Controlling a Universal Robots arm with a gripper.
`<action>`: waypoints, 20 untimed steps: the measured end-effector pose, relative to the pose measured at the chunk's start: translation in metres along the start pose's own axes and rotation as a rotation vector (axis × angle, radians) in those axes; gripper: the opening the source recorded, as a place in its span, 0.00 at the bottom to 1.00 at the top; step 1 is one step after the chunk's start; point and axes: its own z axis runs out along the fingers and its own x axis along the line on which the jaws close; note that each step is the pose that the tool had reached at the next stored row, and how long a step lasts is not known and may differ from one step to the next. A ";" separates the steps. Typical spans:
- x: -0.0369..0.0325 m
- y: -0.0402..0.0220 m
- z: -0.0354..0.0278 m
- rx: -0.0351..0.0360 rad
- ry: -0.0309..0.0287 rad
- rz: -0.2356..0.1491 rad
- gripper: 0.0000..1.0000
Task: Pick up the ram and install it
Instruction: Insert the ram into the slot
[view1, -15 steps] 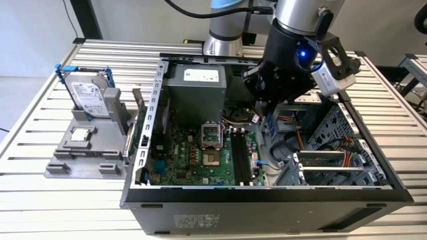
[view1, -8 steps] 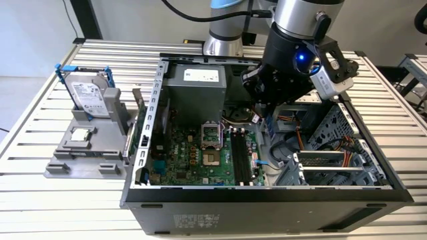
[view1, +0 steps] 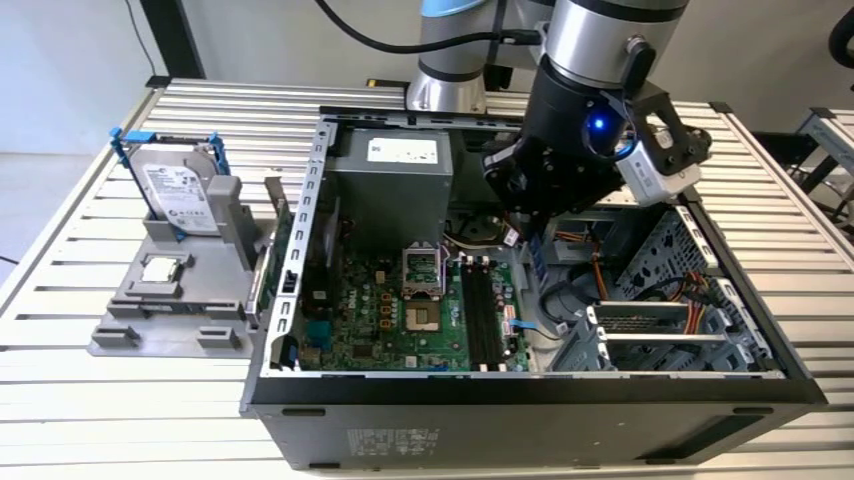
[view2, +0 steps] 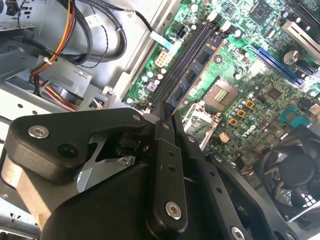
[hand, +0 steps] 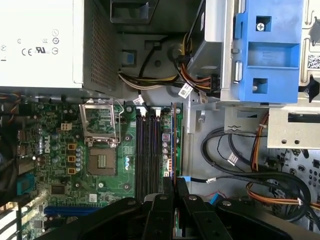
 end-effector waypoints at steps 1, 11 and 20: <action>0.0000 0.0000 0.0006 0.0003 0.0000 0.000 0.00; 0.0000 0.0000 0.0031 0.0008 0.0000 0.000 0.00; 0.0001 0.0000 0.0136 0.0018 0.0000 0.000 0.00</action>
